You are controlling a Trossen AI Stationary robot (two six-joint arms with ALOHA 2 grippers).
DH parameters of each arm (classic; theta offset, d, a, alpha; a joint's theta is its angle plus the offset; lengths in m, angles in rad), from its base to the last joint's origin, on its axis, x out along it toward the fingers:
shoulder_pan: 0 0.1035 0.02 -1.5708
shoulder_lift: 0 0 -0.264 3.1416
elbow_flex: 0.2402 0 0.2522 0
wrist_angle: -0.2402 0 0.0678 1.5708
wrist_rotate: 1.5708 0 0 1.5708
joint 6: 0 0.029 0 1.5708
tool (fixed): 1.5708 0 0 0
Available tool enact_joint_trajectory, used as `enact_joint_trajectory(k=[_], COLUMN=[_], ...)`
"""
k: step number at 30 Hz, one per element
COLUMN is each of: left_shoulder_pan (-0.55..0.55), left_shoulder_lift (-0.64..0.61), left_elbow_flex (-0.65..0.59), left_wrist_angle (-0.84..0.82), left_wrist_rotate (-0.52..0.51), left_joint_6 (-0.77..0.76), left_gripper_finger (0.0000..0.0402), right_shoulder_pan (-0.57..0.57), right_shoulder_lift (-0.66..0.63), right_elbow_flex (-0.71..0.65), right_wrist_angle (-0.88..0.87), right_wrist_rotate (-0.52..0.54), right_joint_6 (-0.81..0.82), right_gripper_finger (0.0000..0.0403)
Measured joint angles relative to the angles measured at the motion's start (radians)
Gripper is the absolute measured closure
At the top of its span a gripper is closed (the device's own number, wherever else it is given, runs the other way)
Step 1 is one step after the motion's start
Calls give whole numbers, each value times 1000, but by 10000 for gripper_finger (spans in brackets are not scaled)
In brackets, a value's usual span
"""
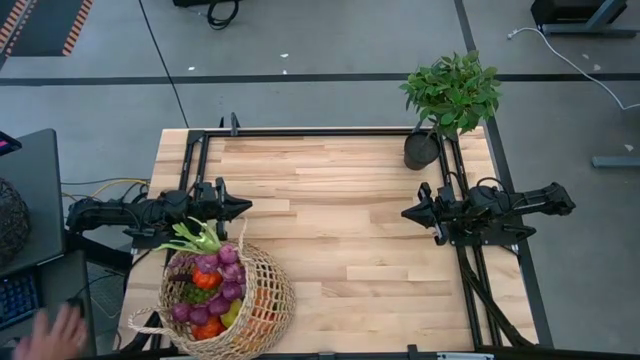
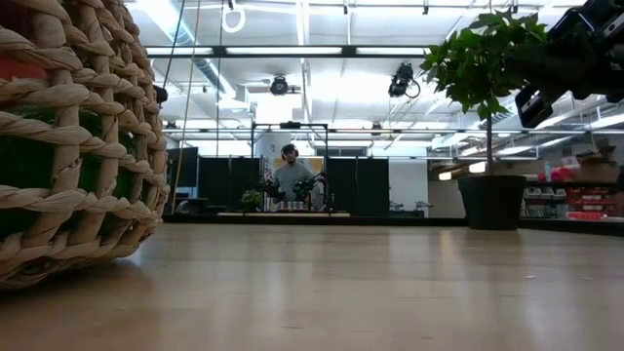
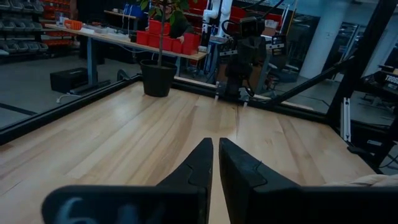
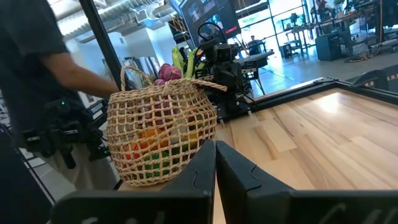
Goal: Build produce basket
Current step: Return to Home Position
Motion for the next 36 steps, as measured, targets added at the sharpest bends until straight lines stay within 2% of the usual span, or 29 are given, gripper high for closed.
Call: enact_joint_trajectory(k=[6,17,27,36], left_shoulder_pan=[0,0,0,0], left_shoulder_lift=[0,0,0,0], left_elbow_flex=[0,0,0,0], left_wrist_angle=[0,0,0,0], left_wrist_rotate=[0,0,0,0], left_joint_6=[0,0,0,0], left_gripper_finger=[362,373,362,373], right_shoulder_pan=[0,0,0,0], right_shoulder_lift=[0,0,0,0], right_elbow_flex=[0,0,0,0], right_wrist_angle=[0,0,0,0], right_wrist_rotate=[0,0,0,0], right_joint_6=[0,0,0,0], right_gripper_finger=[385,385,385,385])
